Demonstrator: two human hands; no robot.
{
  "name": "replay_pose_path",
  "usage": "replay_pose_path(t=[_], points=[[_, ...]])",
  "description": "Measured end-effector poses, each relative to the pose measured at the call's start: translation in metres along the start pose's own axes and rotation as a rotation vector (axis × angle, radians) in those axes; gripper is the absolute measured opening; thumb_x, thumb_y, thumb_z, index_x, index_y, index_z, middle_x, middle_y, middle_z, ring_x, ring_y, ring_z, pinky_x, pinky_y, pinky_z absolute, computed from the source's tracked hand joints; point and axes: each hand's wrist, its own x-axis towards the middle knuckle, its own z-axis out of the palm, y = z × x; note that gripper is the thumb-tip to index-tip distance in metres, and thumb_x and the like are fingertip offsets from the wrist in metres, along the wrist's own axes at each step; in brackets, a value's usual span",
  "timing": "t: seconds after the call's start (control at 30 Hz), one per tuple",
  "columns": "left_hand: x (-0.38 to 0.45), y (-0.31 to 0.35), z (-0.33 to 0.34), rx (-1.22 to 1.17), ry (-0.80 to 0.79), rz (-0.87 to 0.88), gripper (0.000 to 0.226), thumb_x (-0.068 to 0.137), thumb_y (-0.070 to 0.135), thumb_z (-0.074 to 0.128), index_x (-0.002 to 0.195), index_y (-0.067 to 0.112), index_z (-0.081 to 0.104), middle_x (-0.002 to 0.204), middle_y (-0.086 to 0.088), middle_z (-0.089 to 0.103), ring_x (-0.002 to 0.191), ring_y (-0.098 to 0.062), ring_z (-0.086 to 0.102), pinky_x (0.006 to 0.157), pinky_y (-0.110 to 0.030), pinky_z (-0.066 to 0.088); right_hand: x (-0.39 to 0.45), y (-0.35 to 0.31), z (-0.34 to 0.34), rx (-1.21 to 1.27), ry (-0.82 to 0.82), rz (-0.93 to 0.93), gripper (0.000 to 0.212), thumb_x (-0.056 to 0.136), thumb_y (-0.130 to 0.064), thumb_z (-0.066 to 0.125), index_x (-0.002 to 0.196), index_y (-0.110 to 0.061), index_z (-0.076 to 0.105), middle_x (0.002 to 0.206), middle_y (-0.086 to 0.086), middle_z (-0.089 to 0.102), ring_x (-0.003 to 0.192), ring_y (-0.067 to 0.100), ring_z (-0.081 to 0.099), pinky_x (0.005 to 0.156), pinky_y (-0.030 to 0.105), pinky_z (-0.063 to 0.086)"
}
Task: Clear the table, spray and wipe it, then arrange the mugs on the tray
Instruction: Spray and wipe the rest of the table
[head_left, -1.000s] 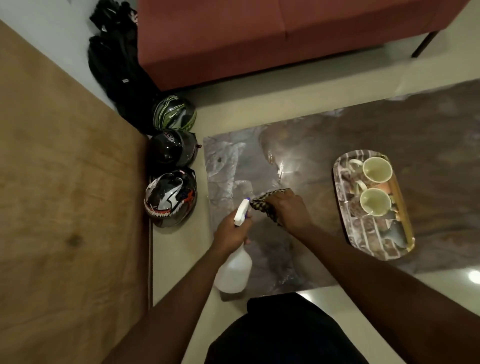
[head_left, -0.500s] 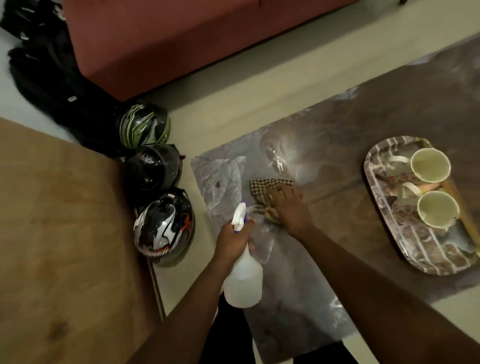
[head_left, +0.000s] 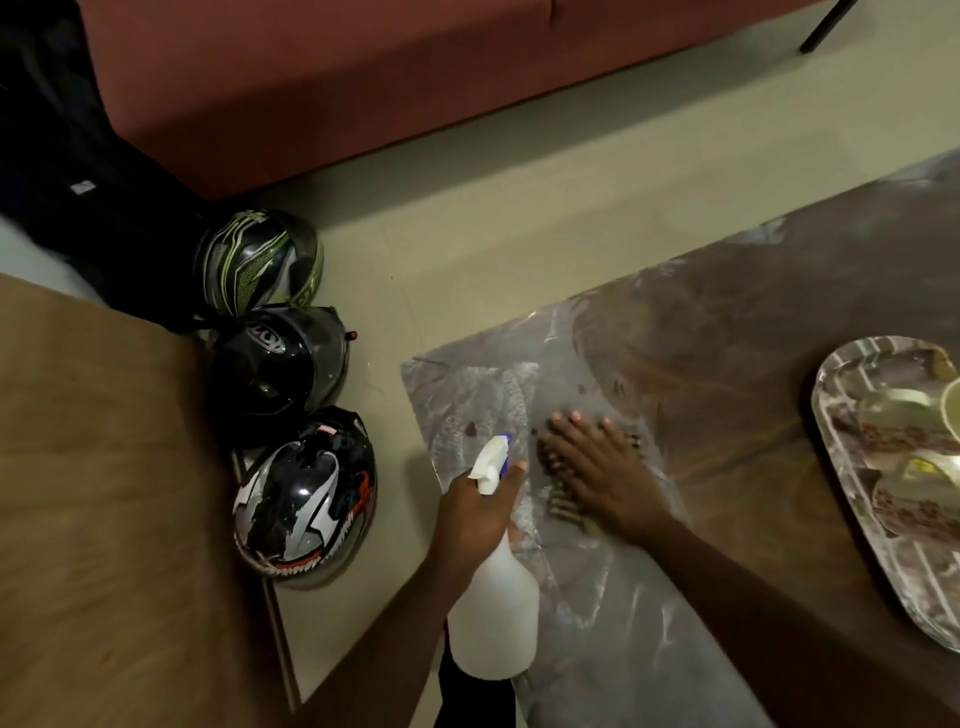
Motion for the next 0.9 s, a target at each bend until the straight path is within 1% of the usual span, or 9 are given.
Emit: replay_pose_path(t=[0.07, 0.13, 0.2, 0.3, 0.4, 0.57, 0.63, 0.8, 0.9], points=[[0.002, -0.002, -0.003, -0.016, -0.018, -0.007, 0.018, 0.089, 0.039, 0.066, 0.106, 0.032, 0.064, 0.079, -0.008, 0.066, 0.065, -0.019, 0.058, 0.072, -0.046, 0.054, 0.014, 0.019, -0.004, 0.021, 0.097, 0.135, 0.048, 0.097, -0.03, 0.03, 0.143, -0.017, 0.032, 0.153, 0.009, 0.03, 0.142, 0.026, 0.025, 0.115, 0.046, 0.017], [0.003, -0.008, -0.003, 0.012, 0.052, 0.014, 0.005, 0.087, 0.036, 0.068, 0.089, 0.038, 0.063, 0.063, 0.002, 0.06, 0.052, -0.011, 0.055, 0.066, -0.042, 0.055, 0.042, 0.02, -0.01, 0.105, 0.232, 0.563, 0.048, 0.097, -0.033, 0.03, 0.14, -0.01, 0.037, 0.153, 0.012, 0.03, 0.143, 0.028, 0.024, 0.116, 0.047, 0.016], [0.006, -0.007, -0.001, 0.035, 0.041, -0.003, 0.017, 0.087, 0.034, 0.066, 0.104, 0.037, 0.067, 0.06, 0.011, 0.062, 0.049, -0.007, 0.056, 0.058, -0.029, 0.052, 0.073, -0.002, -0.009, 0.159, 0.302, 0.727, 0.053, 0.098, -0.036, 0.037, 0.14, -0.004, 0.033, 0.153, 0.018, 0.027, 0.143, 0.033, 0.021, 0.117, 0.051, 0.016], [0.01, -0.002, 0.004, -0.026, -0.073, -0.038, 0.041, 0.09, 0.034, 0.064, 0.13, 0.039, 0.056, 0.071, 0.008, 0.067, 0.052, -0.014, 0.059, 0.058, -0.029, 0.05, 0.069, -0.032, 0.011, 0.007, 0.222, 0.245, 0.058, 0.091, -0.038, 0.055, 0.134, -0.002, 0.04, 0.147, 0.022, 0.037, 0.139, 0.036, 0.03, 0.113, 0.058, 0.019], [0.014, 0.001, 0.0, -0.025, -0.044, -0.032, 0.027, 0.09, 0.036, 0.065, 0.115, 0.044, 0.061, 0.07, 0.004, 0.068, 0.049, -0.019, 0.058, 0.059, -0.035, 0.052, 0.016, -0.013, 0.012, -0.18, 0.084, -0.046, 0.052, 0.095, -0.042, 0.043, 0.139, -0.015, 0.042, 0.15, 0.008, 0.037, 0.141, 0.027, 0.028, 0.112, 0.057, 0.021], [0.01, 0.005, 0.002, 0.03, 0.084, -0.083, 0.031, 0.083, 0.04, 0.07, 0.104, 0.018, 0.067, 0.058, -0.002, 0.062, 0.039, -0.014, 0.057, 0.047, -0.022, 0.045, 0.047, 0.042, -0.016, -0.079, 0.198, 0.656, 0.05, 0.098, -0.038, 0.041, 0.144, -0.02, 0.034, 0.153, 0.007, 0.033, 0.143, 0.03, 0.021, 0.114, 0.057, 0.009], [0.012, 0.01, 0.003, -0.016, 0.042, -0.063, 0.028, 0.083, 0.04, 0.072, 0.108, 0.028, 0.064, 0.062, -0.004, 0.064, 0.041, -0.016, 0.058, 0.048, -0.026, 0.047, 0.092, 0.023, -0.018, 0.003, 0.198, 0.74, 0.054, 0.098, -0.045, 0.035, 0.145, -0.019, 0.03, 0.154, 0.008, 0.03, 0.144, 0.031, 0.018, 0.114, 0.059, 0.002], [0.017, 0.018, -0.009, 0.011, 0.092, 0.02, 0.025, 0.086, 0.033, 0.069, 0.094, 0.055, 0.059, 0.062, -0.004, 0.064, 0.044, -0.021, 0.055, 0.054, -0.039, 0.053, 0.044, -0.009, 0.011, -0.134, 0.03, -0.106, 0.055, 0.097, -0.053, 0.03, 0.145, -0.027, 0.034, 0.152, -0.002, 0.033, 0.143, 0.025, 0.023, 0.114, 0.059, 0.015], [0.021, 0.022, -0.014, 0.058, 0.137, -0.007, 0.01, 0.085, 0.031, 0.068, 0.076, 0.035, 0.064, 0.046, -0.004, 0.058, 0.044, -0.023, 0.055, 0.063, -0.047, 0.056, 0.022, 0.049, 0.001, -0.224, 0.115, -0.053, 0.051, 0.095, -0.049, 0.039, 0.141, -0.026, 0.039, 0.147, 0.0, 0.044, 0.139, 0.027, 0.032, 0.112, 0.059, 0.018]])
